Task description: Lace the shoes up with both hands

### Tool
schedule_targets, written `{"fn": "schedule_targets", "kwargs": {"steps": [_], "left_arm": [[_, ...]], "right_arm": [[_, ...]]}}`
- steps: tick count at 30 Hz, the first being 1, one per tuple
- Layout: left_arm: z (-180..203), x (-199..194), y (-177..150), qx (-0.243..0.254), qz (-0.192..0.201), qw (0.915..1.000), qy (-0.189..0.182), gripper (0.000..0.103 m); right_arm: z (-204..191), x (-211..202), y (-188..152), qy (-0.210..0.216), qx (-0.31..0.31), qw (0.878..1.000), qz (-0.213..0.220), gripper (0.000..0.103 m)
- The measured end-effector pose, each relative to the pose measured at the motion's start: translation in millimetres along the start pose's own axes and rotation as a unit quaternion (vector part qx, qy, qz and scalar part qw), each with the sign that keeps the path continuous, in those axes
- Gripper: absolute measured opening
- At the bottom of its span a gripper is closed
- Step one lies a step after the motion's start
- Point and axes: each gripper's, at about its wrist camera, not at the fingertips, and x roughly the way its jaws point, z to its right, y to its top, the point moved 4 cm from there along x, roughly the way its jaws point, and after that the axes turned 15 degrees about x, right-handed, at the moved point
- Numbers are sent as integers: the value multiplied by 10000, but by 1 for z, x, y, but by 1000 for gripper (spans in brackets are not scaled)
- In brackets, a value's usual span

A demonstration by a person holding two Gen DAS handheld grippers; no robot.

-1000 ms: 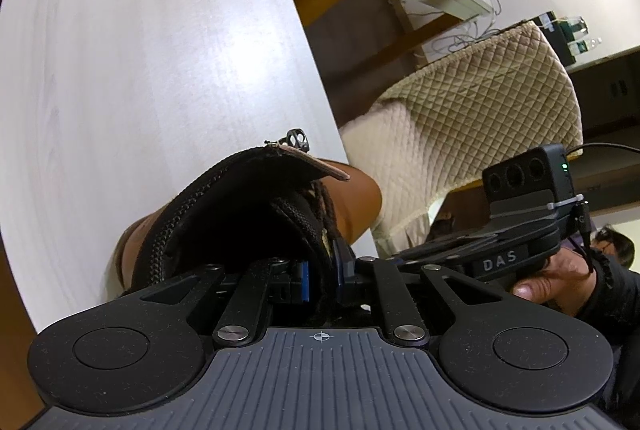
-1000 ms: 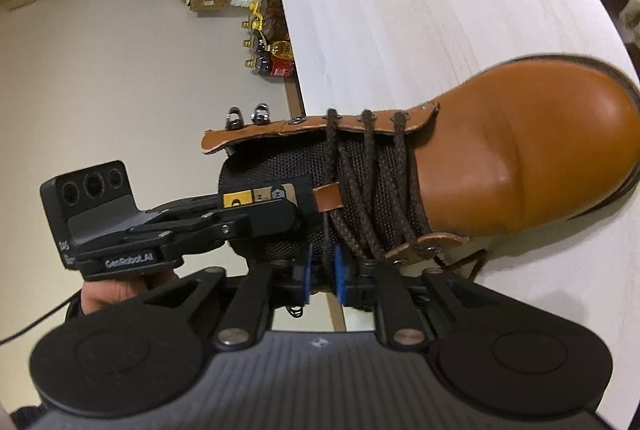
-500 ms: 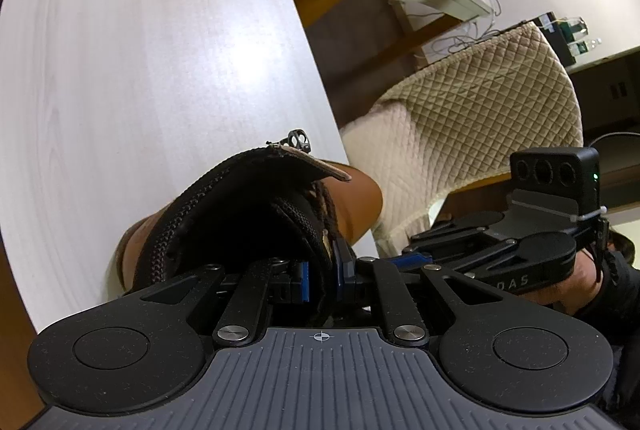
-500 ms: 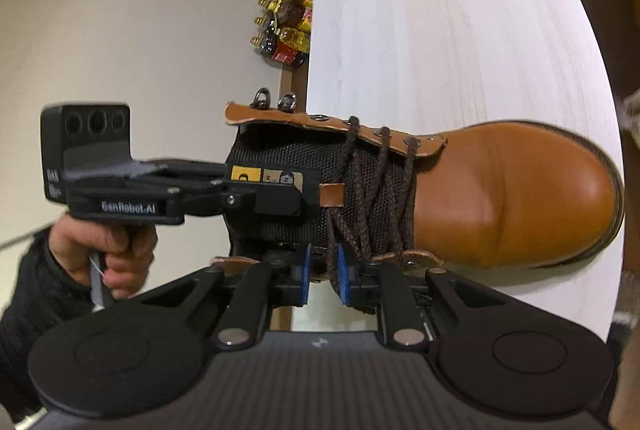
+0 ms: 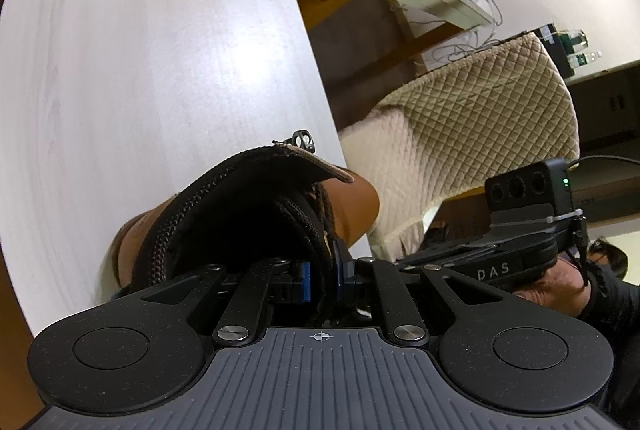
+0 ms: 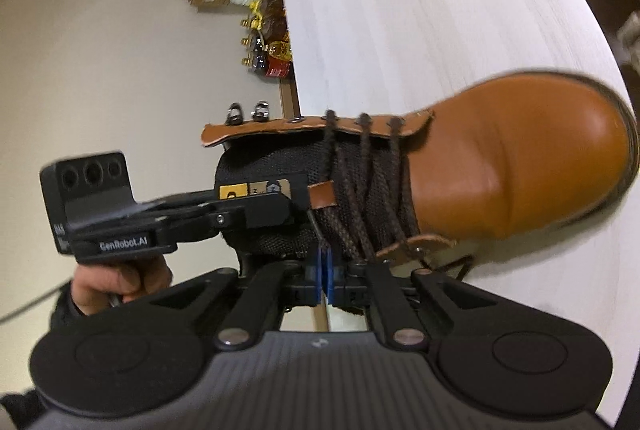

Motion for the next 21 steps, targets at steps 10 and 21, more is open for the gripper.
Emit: {"fn": "schedule_targets", "kwargs": {"steps": [10,21], "left_arm": [[-1,0,-1,-30,15,10000,-6,11],[3,2,-1,2,7,10000,26,11]], "right_arm": [[16,3,5,203,801,9965,-146,4],[21,12,8,381,1168,9924,-107,4]]}}
